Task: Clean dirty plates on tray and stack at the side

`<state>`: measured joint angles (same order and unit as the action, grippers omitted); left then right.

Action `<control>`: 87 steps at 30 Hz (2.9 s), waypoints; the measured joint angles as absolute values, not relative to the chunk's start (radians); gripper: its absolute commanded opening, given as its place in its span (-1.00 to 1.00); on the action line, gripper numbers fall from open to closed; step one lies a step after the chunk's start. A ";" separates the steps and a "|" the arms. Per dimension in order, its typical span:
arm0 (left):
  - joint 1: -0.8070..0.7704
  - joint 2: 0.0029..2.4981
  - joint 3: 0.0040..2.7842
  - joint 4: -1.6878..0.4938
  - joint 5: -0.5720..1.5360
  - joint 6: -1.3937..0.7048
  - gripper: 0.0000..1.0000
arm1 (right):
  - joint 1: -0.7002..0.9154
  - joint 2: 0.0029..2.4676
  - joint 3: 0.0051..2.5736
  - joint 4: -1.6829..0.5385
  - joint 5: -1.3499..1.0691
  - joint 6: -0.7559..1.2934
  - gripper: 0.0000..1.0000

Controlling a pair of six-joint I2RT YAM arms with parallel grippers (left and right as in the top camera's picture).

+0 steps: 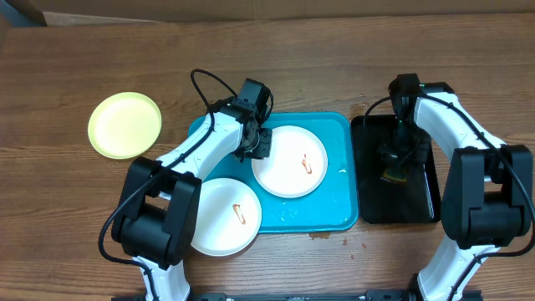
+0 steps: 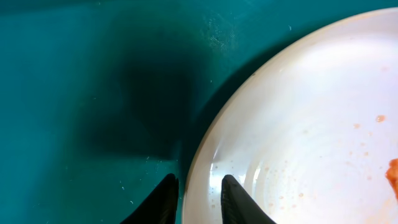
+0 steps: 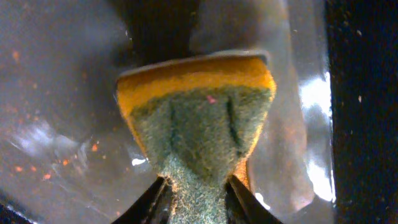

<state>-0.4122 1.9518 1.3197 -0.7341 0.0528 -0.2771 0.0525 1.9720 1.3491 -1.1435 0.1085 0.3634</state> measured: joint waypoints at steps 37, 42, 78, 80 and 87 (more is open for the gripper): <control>-0.413 1.952 1.307 -0.712 0.067 -0.277 -0.70 | 0.052 1.972 1.348 -1.111 0.081 0.336 -0.71; -0.413 1.952 1.304 -0.710 0.068 -0.276 -0.92 | 0.052 1.972 1.348 -1.107 0.078 0.332 -0.92; -0.413 1.952 1.304 -0.706 0.071 -0.221 -0.51 | 0.052 1.968 1.404 -1.201 0.074 0.287 -0.92; -0.413 1.952 1.304 -0.706 0.071 -0.222 -0.50 | 0.052 1.968 1.404 -1.204 0.074 0.287 -0.92; -0.413 1.952 1.304 -0.706 0.071 -0.216 -0.56 | 0.052 1.968 1.404 -1.205 0.074 0.286 -0.92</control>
<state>-0.4129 1.9518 1.3041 -0.7055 0.0711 -0.2165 0.0521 1.9678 1.4044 -1.2053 0.0742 0.2863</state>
